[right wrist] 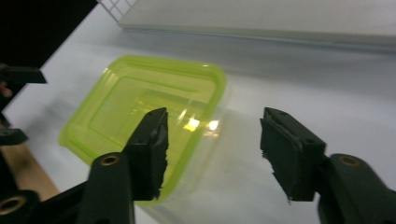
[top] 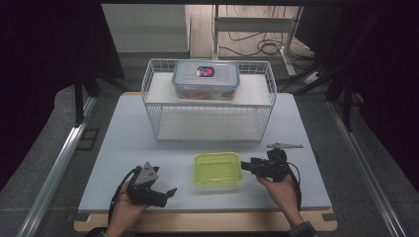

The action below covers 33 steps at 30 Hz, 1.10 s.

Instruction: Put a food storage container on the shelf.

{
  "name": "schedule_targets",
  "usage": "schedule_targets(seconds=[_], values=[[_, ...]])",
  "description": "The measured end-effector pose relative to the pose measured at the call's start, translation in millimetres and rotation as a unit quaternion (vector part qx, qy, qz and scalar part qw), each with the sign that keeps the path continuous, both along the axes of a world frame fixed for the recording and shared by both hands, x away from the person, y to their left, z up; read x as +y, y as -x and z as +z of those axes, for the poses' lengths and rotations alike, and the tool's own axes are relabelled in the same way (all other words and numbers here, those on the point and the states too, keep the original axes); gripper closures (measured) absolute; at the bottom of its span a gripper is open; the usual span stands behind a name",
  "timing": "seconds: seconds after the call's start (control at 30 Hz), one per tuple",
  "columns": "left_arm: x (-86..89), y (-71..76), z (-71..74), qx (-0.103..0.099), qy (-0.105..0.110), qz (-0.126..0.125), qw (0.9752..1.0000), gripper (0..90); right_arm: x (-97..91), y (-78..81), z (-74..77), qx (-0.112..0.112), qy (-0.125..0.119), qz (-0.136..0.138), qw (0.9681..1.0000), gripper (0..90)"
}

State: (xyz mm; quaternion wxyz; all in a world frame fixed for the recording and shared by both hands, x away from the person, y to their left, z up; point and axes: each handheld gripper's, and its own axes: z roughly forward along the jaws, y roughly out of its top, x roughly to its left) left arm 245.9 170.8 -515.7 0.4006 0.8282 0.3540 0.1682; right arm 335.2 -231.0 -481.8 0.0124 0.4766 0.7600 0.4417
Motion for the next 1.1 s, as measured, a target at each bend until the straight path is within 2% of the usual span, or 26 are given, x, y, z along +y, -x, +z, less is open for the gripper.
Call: schedule_targets(seconds=[0.1,0.27,0.43,0.53,0.6,0.67,0.87,1.0,1.1], values=[[-0.2,0.0,0.1,-0.001,0.000,-0.001,1.0000,4.6,7.0,-4.0,-6.0,0.022,-0.014,0.004,0.9997,50.4],[-0.6,0.4,0.1,-0.001,-0.002,-0.002,1.0000,4.6,16.8,-11.1,-15.0,0.048,-0.012,-0.003,0.9988,57.9],[-1.1,0.4,-0.2,-0.001,-0.003,-0.003,1.0000,4.7,20.3,-17.8,-22.4,0.084,-0.027,-0.005,0.9961,67.9],[-1.0,0.5,-0.1,-0.001,-0.005,-0.004,1.0000,4.7,19.1,-22.9,-25.5,0.114,-0.054,-0.008,0.9920,73.5],[-1.0,0.4,0.0,-0.002,-0.003,-0.003,1.0000,4.7,15.4,-28.1,-29.6,0.144,-0.090,-0.003,0.9855,77.8],[-0.8,0.4,0.0,-0.002,-0.003,-0.003,1.0000,4.7,15.0,-30.9,-31.5,0.161,-0.109,0.004,0.9809,79.5],[-0.3,0.2,0.2,-0.003,-0.001,-0.003,1.0000,4.7,18.0,-32.0,-29.2,0.158,-0.103,0.016,0.9818,80.1],[0.0,-0.1,0.3,-0.004,0.001,-0.001,1.0000,4.7,14.0,-31.8,-26.4,0.155,-0.113,0.013,0.9814,80.1],[0.5,-0.5,0.3,-0.003,0.002,0.000,1.0000,4.7,10.0,-31.7,-21.0,0.146,-0.130,0.010,0.9806,80.1]])
